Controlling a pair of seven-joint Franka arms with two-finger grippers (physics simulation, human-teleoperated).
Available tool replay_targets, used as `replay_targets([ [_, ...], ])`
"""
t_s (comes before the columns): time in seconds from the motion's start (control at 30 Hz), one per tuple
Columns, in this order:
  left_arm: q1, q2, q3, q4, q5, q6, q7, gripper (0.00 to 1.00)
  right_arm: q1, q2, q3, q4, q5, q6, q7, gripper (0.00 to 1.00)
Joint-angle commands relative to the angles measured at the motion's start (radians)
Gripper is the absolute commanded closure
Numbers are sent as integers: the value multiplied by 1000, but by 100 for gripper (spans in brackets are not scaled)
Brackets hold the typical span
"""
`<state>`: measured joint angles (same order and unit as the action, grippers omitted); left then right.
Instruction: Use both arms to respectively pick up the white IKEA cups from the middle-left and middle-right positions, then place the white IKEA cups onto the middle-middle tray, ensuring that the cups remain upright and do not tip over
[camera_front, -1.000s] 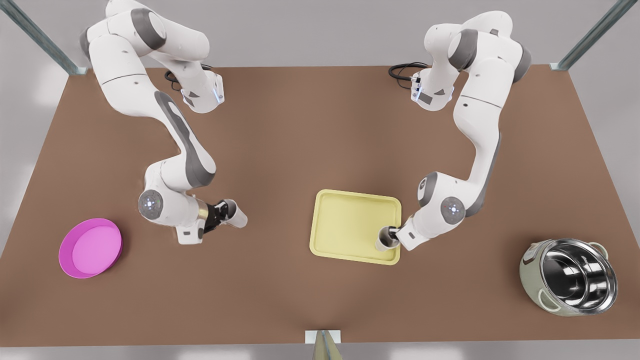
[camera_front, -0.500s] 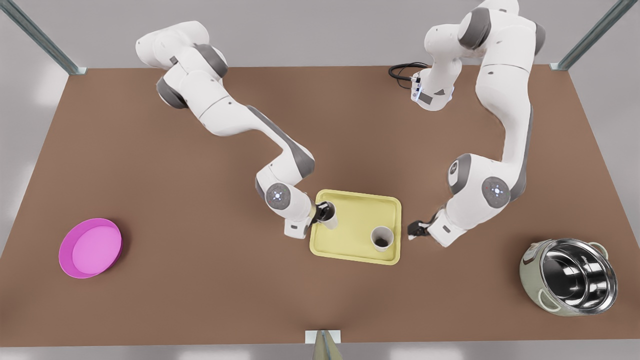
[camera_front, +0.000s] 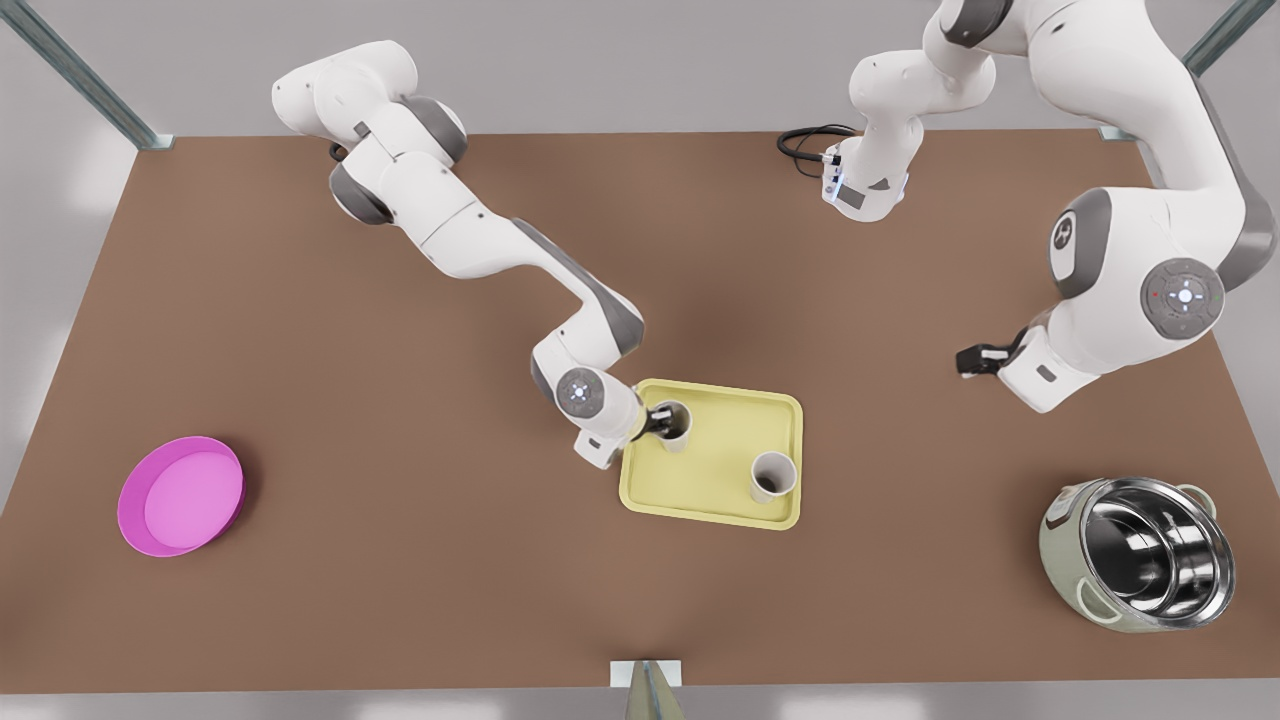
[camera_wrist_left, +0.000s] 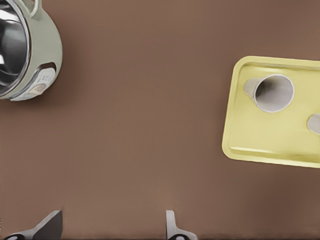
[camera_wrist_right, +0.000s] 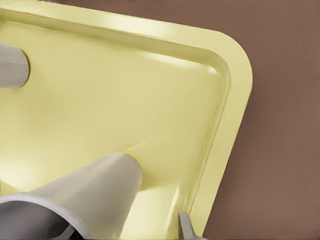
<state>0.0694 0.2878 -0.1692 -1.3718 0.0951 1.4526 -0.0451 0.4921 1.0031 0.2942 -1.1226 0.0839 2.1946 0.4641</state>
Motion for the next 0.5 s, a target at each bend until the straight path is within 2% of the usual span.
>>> replay_targets([
  [0.0,3,-1,0,-1,-2,-52,125,0,-3,-3,2,1,4,4,274,0],
  [0.27,1,-1,-1,-10,-2,-55,125,0,-30,-27,14,-14,8,-16,277,0],
  [0.3,0,-1,-1,-10,-3,-54,125,0,-61,-58,45,-19,8,-62,277,0],
  [0.4,0,-1,-1,-10,-3,-57,125,0,-84,-218,49,-34,10,-265,272,0],
  [0.47,-2,-1,-1,-10,-2,-58,125,0,-213,-261,71,-36,11,-420,150,0],
])
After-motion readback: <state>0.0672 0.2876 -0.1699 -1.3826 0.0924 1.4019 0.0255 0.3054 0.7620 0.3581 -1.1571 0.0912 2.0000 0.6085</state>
